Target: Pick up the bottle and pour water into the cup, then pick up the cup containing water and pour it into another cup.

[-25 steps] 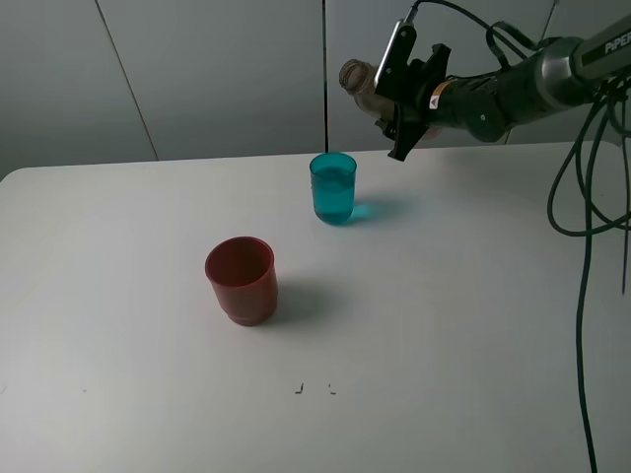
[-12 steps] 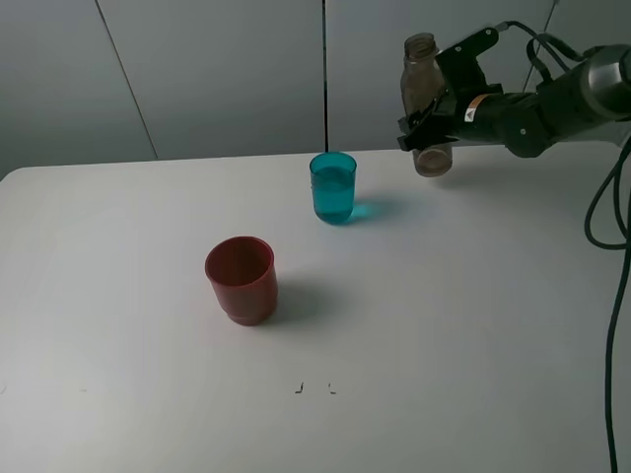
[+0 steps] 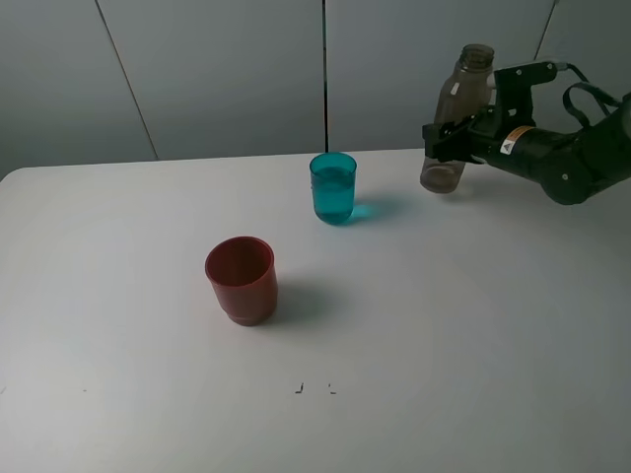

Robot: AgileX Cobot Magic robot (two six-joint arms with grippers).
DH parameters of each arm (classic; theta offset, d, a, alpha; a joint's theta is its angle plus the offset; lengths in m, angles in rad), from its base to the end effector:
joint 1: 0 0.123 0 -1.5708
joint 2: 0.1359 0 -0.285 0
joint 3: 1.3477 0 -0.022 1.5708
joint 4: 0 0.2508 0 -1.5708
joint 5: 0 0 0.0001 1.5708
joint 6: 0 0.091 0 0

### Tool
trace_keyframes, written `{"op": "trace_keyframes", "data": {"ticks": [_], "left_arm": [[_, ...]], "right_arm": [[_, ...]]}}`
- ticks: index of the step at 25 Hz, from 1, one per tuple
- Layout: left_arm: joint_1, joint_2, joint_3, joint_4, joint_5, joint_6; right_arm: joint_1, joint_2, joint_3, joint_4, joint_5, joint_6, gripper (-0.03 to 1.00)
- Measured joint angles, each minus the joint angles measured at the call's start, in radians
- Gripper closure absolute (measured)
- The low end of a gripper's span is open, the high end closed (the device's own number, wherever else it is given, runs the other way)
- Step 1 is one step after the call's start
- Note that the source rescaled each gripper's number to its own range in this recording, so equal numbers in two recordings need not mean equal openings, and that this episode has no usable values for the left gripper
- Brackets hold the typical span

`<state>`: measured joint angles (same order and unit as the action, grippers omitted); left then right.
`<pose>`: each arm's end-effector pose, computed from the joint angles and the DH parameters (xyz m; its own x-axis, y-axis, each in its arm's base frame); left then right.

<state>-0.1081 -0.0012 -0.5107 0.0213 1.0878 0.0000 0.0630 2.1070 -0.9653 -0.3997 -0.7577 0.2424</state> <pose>-0.0072 0.0025 0.2781 -0.4657 0.0605 -0.8829 0.0959 0.9952 0.0176 0.4008 0.0496 0.1096 -0.3128 -0.0731 -0.9470 -0.3303 0.9432 0.0363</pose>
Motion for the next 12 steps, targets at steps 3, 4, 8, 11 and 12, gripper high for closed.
{"op": "trace_keyframes", "data": {"ticks": [3,4,8,11,12], "left_arm": [[0.000,0.000,0.000,0.000,0.000,0.000],[0.000,0.000,0.000,0.000,0.000,0.000],[0.000,0.000,0.000,0.000,0.000,0.000],[0.000,0.000,0.000,0.000,0.000,0.000],[0.000,0.000,0.000,0.000,0.000,0.000]], "right_arm": [[-0.011,0.000,0.008,-0.023,-0.012,-0.001,0.97],[-0.014,0.000,0.010,-0.032,-0.012,-0.001,0.97],[-0.021,0.000,0.012,-0.044,-0.005,-0.027,0.97],[-0.023,0.000,0.012,-0.050,-0.005,-0.058,0.97],[-0.023,0.000,0.012,-0.052,-0.005,-0.070,0.97]]}}
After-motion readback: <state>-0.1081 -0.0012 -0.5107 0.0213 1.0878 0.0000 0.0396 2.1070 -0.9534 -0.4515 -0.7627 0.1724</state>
